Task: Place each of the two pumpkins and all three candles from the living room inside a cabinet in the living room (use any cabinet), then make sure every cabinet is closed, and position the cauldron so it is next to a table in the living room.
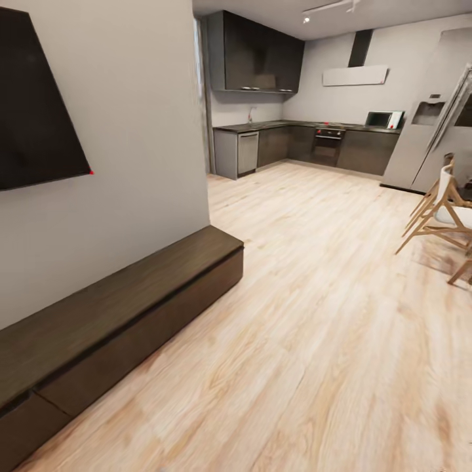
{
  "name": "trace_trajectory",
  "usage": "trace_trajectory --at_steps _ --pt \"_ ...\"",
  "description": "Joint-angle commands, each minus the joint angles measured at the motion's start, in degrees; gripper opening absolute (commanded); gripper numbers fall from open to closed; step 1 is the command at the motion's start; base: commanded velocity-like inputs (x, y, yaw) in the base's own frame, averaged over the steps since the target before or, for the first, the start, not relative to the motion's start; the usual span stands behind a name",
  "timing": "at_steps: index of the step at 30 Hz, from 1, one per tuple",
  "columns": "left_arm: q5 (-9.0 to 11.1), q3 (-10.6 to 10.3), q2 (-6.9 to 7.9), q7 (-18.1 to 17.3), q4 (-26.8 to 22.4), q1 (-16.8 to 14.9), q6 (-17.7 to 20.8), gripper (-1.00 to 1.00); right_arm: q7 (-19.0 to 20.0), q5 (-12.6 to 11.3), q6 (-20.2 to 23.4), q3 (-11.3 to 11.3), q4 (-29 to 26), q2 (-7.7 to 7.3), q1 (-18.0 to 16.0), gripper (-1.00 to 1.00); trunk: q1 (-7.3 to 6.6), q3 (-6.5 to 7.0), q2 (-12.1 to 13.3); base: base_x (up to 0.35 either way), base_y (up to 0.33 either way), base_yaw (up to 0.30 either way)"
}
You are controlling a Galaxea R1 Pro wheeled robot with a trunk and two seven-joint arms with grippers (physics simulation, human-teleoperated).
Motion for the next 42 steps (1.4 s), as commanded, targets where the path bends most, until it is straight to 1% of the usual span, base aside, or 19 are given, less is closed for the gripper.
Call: trace_trajectory --at_steps 1,8,11,35,42 --pt "0.0 0.0 0.0 0.0 0.0 0.0 0.0 1.0 0.0 0.0 0.0 0.0 0.0 -0.02 0.0 1.0 0.0 0.0 0.0 0.274 -0.214 -0.281" --pt "0.0 0.0 0.0 0.0 0.0 0.0 0.0 1.0 0.0 0.0 0.0 0.0 0.0 -0.06 0.0 1.0 0.0 0.0 0.0 0.274 -0.214 -0.278" --pt "0.0 0.0 0.01 0.0 0.0 0.0 0.0 1.0 0.0 0.0 0.0 0.0 0.0 -0.07 0.0 1.0 0.0 0.0 0.0 0.274 -0.214 -0.151" --pt "0.0 0.0 0.0 0.0 0.0 0.0 0.0 1.0 0.0 0.4 0.0 0.2 -0.1 0.3 0.0 1.0 0.0 0.0 0.0 0.269 -0.213 -0.003" --pt "0.0 0.1 0.08 0.0 0.2 0.0 -0.1 1.0 0.1 0.4 0.0 0.2 -0.1 0.37 0.0 1.0 0.0 0.0 0.0 0.09 -0.071 0.0"
